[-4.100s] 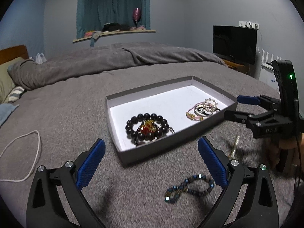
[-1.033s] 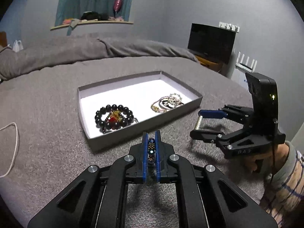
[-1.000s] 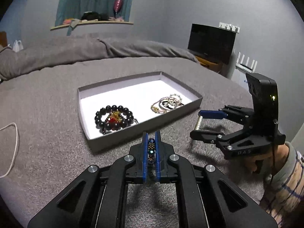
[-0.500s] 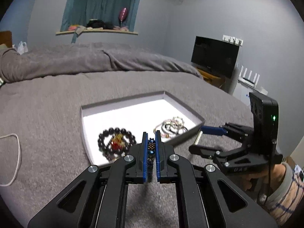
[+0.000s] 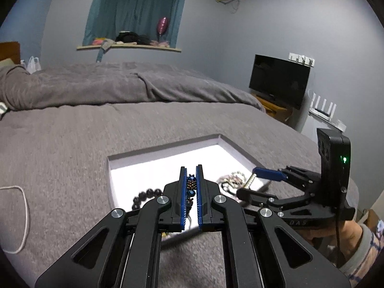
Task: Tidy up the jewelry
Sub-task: 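Carry the pearl hair pin in the right tool into the box while the left tool carries the blue bracelet, then open the left tool to drop the blue bracelet in the box while the right tool releases the hair pin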
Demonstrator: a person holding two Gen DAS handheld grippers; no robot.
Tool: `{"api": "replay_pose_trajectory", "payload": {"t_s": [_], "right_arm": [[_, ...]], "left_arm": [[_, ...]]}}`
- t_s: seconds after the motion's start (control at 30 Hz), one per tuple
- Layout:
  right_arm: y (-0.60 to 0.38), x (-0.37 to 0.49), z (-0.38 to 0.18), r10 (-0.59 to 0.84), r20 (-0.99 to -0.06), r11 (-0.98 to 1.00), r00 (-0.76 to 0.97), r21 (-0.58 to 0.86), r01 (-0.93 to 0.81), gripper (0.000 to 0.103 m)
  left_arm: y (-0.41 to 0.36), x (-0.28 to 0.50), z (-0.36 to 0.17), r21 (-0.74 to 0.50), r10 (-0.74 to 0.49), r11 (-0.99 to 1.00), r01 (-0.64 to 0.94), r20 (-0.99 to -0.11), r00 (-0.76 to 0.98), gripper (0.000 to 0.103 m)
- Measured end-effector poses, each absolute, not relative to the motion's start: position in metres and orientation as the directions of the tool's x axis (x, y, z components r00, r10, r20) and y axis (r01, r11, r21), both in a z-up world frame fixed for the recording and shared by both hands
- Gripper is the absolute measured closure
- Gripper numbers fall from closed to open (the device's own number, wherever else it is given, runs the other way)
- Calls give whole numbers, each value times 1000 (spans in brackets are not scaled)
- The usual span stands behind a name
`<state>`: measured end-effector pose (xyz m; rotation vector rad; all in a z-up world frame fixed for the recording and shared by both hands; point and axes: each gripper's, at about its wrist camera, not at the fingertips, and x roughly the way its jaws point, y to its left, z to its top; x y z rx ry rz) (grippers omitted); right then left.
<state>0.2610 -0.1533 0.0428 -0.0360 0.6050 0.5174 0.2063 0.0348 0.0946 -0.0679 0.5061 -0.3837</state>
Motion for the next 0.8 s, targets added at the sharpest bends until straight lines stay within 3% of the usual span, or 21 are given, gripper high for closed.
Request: {"api": "replay_pose_trajectory", "payload": {"t_s": [0.33,0.63,0.7,0.8], "right_arm": [[-155,287,32,434,-569,890,698,149,-431,33],[-151,296,19,401,-623,902,671,141,-407,32],[-149,296,18,397,-628,902,669,135,-409,31],[-147,293,19,386,-624,906,680,116,-408,20]], "left_arm": [[38,230,71,-169,-353,936,310,-491,797,95],[44,249,43,-166,-310,950,264,-575,757,95],[46,248,42,-161,-296,955,249,-576,762,79],[46,245,43,-140,-271,962,233,-570,775,56]]}}
